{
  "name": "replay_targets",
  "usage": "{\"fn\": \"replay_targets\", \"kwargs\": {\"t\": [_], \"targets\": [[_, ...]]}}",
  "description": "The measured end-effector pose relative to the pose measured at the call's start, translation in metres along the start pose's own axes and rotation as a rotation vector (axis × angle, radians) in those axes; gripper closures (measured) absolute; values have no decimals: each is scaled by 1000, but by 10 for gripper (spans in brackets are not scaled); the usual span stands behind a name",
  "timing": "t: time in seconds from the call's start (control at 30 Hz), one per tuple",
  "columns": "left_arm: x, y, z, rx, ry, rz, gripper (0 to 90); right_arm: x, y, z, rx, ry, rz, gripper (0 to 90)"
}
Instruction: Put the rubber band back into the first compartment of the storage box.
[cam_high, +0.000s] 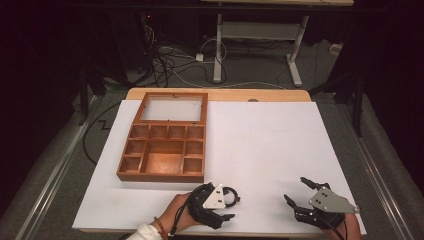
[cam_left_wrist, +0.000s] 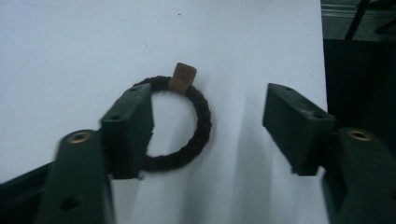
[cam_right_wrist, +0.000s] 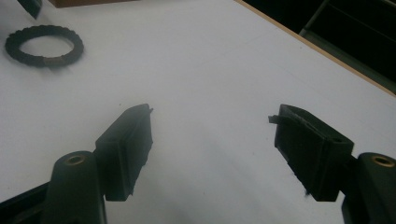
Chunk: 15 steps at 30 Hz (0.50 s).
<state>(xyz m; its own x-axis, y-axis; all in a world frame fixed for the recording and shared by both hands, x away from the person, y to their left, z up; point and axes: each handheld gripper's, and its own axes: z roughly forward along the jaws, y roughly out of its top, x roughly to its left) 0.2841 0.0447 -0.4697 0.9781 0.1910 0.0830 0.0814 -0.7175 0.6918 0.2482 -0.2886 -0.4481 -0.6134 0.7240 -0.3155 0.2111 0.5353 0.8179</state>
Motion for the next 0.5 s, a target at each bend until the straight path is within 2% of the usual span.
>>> {"fn": "replay_targets", "kwargs": {"t": [0.07, 0.1, 0.17, 0.23, 0.27, 0.3, 0.37, 0.4, 0.5], "targets": [[2, 1, 7, 19, -1, -9, 384, 0, 0, 0, 2, 1, 0, 284], [4, 1, 9, 31, -2, -12, 446, 1, -1, 0, 4, 4, -3, 284], [9, 0, 11, 22, -23, -50, 466, 1, -1, 0, 4, 5, -3, 284], [12, 0, 11, 22, -47, -71, 617, 1, -1, 0, 5, 4, -4, 284], [13, 0, 12, 21, -53, -80, 617, 1, -1, 0, 5, 4, -5, 284], [14, 1, 12, 23, -58, -86, 655, 1, -1, 1, 5, 5, -4, 284], [16, 2, 12, 34, -50, -90, 785, 1, -1, 1, 7, 5, -6, 284], [17, 2, 12, 37, -53, -92, 814, 1, -1, 1, 7, 4, -8, 284], [14, 3, 11, 44, -44, -70, 818, 1, -1, 1, 8, 5, -9, 284]]}}
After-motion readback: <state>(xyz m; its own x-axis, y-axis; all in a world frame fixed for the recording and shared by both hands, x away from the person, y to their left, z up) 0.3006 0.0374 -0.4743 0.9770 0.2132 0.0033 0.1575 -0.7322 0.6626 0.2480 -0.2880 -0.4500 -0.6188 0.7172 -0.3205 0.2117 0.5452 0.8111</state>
